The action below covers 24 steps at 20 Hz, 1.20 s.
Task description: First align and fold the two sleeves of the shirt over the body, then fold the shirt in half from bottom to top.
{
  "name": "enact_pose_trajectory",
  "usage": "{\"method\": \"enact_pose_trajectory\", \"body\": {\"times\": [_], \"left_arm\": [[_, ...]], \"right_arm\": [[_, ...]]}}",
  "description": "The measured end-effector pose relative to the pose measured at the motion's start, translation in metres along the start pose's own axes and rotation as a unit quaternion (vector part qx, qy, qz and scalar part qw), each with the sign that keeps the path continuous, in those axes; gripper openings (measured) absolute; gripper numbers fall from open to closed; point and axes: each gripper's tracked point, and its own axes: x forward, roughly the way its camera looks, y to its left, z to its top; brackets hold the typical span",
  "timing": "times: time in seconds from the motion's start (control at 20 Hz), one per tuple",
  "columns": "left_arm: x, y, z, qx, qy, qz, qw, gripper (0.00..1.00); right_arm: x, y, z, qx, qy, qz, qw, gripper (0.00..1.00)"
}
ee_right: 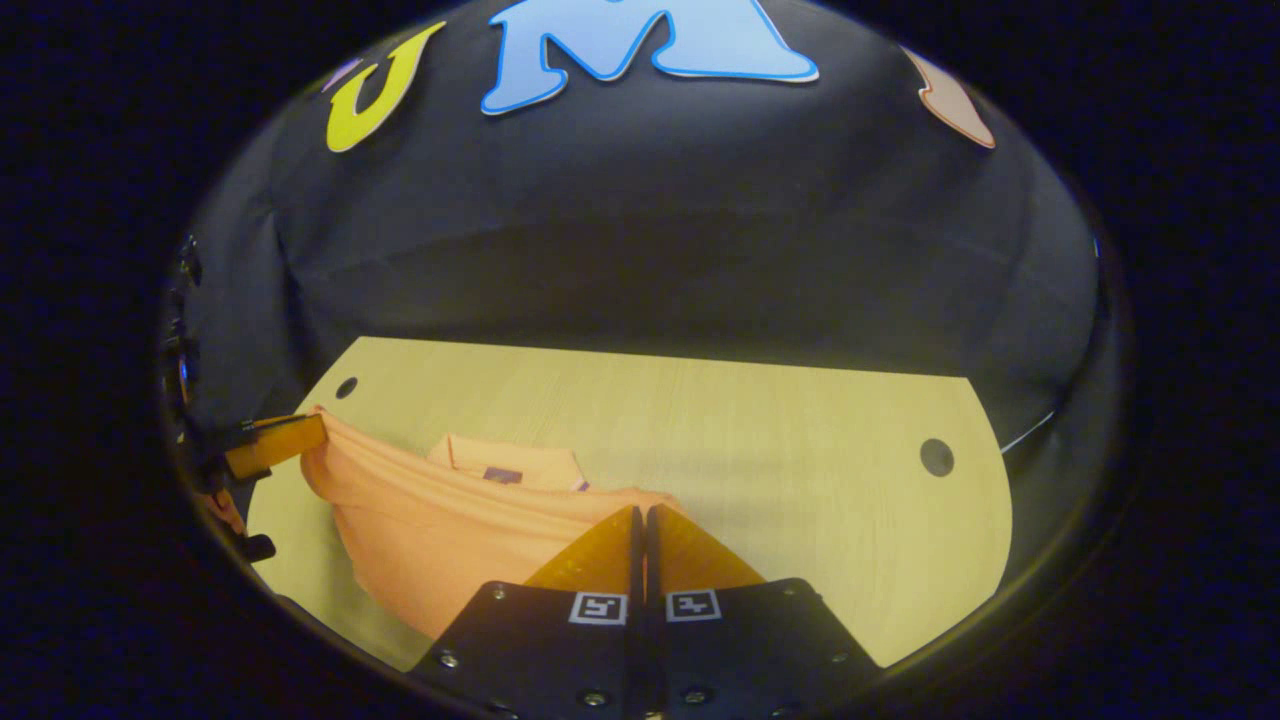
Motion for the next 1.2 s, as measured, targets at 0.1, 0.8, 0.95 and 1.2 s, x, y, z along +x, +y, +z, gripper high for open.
{"method": "enact_pose_trajectory", "body": {"times": [0.1, 0.8, 0.95, 1.2], "left_arm": [[0.028, 0.003, 0.012, 0.009, -0.016, 0.0, 1.0, 0.06], [0.144, 0.021, -0.002, 0.024, -0.056, -0.005, 0.998, 0.05], [0.146, 0.02, -0.008, 0.017, -0.054, -0.004, 0.998, 0.05], [0.14, 0.018, -0.022, 0.039, -0.021, 0.011, 0.999, 0.25]], "right_arm": [[0.022, -0.006, 0.006, 0.006, -0.01, -0.001, 1.0, 0.0], [0.138, -0.036, -0.01, 0.034, -0.031, 0.003, 0.999, 0.0], [0.136, -0.037, -0.009, 0.031, -0.034, -0.002, 0.999, 0.0], [0.134, -0.037, -0.012, 0.022, -0.022, -0.009, 0.999, 0.06]]}}
